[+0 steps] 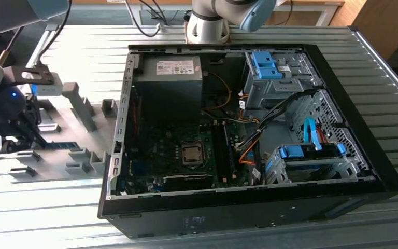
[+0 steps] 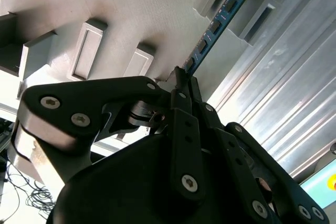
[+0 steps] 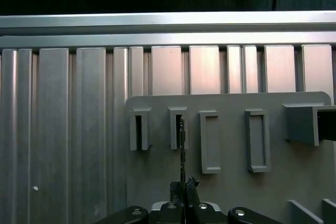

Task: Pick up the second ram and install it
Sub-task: 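Pick up the second ram and move it above second insertion slot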

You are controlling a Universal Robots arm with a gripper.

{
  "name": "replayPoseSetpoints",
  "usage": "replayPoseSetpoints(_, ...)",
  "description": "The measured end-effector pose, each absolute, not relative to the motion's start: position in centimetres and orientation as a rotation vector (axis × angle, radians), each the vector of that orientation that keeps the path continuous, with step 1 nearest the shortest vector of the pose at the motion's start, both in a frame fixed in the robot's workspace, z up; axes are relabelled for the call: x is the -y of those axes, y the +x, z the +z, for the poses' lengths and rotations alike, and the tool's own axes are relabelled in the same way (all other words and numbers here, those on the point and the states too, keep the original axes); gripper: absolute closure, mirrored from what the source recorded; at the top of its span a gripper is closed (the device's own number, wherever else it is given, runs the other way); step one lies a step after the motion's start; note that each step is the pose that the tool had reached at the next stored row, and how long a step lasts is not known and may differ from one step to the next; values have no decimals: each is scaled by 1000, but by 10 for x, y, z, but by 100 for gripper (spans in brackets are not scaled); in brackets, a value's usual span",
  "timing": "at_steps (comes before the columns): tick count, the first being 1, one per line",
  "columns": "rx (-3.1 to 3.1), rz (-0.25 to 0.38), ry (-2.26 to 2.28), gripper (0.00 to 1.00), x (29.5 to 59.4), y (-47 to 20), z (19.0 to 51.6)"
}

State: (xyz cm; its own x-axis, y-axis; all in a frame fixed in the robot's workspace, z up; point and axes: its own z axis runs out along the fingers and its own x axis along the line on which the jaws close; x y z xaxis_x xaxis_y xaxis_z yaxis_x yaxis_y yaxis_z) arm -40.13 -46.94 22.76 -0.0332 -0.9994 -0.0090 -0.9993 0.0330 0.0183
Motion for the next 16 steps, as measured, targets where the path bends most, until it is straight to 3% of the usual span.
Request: replayPoseSetpoints(16,2253,-30,2180,86,469,-401,242)
